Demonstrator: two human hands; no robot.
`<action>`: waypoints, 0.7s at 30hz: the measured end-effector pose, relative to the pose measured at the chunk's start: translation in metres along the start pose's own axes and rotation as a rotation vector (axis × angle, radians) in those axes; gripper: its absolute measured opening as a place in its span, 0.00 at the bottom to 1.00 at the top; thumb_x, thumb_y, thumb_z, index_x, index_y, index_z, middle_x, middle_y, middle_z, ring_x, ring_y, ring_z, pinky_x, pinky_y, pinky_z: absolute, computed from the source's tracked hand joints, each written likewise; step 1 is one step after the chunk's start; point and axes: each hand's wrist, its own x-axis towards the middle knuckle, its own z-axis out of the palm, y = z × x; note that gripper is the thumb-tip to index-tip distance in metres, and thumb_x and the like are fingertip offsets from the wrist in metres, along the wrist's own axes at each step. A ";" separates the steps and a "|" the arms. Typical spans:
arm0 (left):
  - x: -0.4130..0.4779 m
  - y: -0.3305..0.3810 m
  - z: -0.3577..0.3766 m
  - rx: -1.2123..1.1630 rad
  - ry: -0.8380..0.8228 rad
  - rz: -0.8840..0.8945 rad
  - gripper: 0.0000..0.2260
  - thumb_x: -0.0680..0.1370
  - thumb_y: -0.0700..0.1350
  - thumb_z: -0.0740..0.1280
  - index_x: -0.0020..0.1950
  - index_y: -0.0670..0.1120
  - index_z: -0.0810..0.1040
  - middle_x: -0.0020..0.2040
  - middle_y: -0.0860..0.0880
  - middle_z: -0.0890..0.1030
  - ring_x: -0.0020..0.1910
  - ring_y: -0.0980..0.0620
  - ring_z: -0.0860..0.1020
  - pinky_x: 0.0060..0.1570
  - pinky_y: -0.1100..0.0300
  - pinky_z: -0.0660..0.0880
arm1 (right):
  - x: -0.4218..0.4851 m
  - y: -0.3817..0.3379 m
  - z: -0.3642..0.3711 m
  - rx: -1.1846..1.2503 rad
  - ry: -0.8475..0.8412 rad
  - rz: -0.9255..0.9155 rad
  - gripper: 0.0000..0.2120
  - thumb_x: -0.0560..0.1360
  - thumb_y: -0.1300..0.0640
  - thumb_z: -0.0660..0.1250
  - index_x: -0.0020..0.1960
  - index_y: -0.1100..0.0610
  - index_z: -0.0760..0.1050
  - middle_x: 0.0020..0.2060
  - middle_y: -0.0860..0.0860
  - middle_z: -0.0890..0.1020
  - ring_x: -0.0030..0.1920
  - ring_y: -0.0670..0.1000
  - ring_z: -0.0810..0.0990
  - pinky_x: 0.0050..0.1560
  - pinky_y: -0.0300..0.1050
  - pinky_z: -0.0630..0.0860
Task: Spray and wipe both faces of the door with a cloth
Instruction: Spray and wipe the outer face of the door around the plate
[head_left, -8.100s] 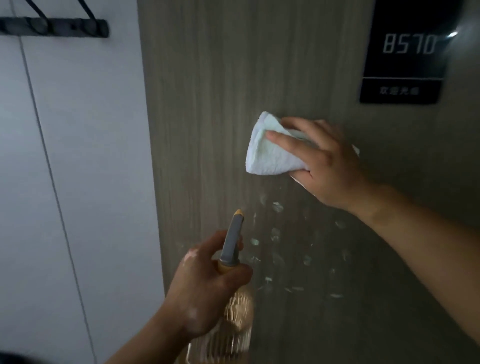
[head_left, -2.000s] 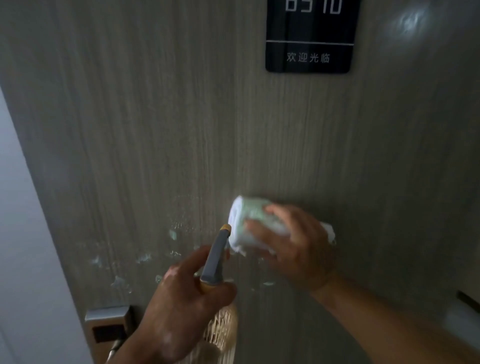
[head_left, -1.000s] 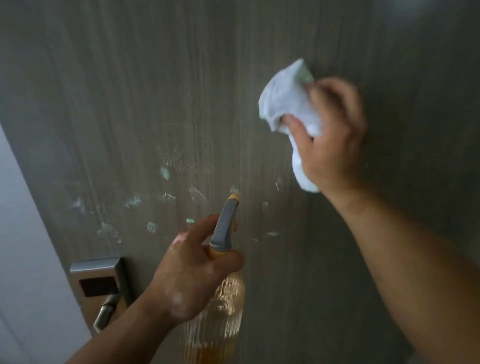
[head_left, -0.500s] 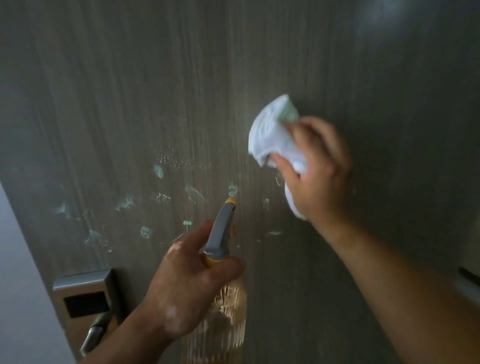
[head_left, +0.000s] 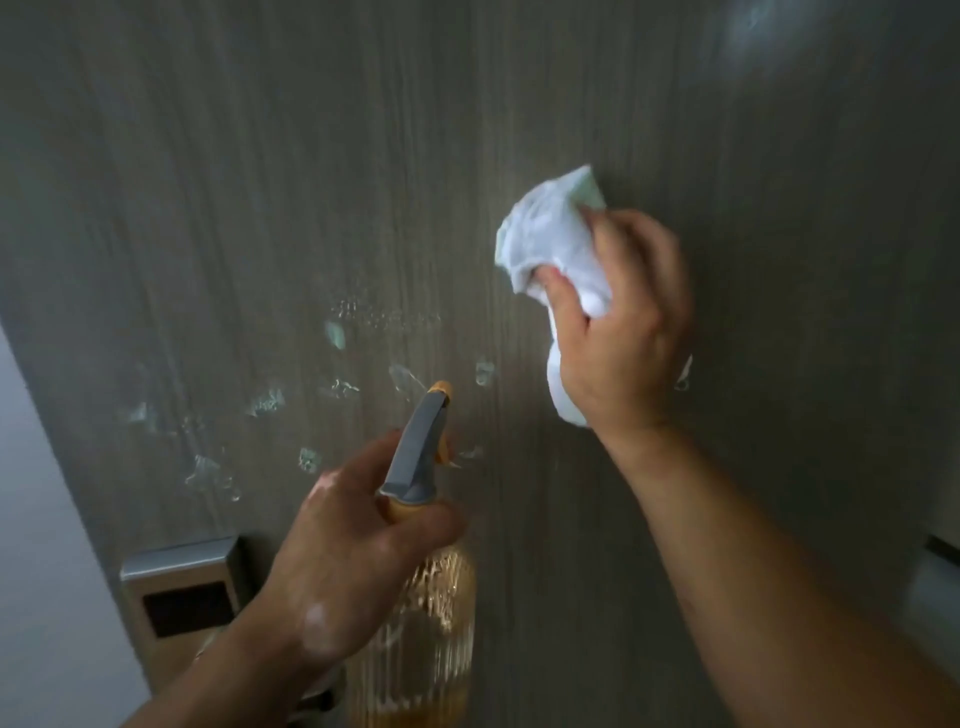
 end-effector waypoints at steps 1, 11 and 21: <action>0.001 -0.001 -0.002 -0.001 -0.002 0.002 0.15 0.72 0.44 0.77 0.54 0.60 0.82 0.41 0.44 0.86 0.40 0.42 0.85 0.44 0.40 0.83 | 0.008 -0.003 0.003 0.001 0.021 0.015 0.16 0.77 0.53 0.75 0.62 0.58 0.82 0.57 0.56 0.82 0.57 0.57 0.81 0.58 0.49 0.78; -0.004 -0.012 -0.011 0.033 -0.001 0.026 0.15 0.70 0.45 0.77 0.51 0.63 0.81 0.38 0.50 0.85 0.38 0.50 0.84 0.45 0.44 0.82 | -0.097 0.001 -0.021 0.011 -0.118 -0.088 0.14 0.80 0.53 0.73 0.63 0.57 0.82 0.57 0.59 0.83 0.54 0.59 0.82 0.57 0.49 0.78; -0.013 -0.005 -0.008 0.002 -0.052 0.005 0.14 0.66 0.50 0.74 0.51 0.58 0.81 0.36 0.42 0.80 0.34 0.45 0.80 0.40 0.38 0.79 | 0.050 -0.001 0.008 0.068 0.156 0.197 0.20 0.77 0.49 0.73 0.64 0.59 0.81 0.58 0.56 0.82 0.58 0.52 0.79 0.59 0.24 0.63</action>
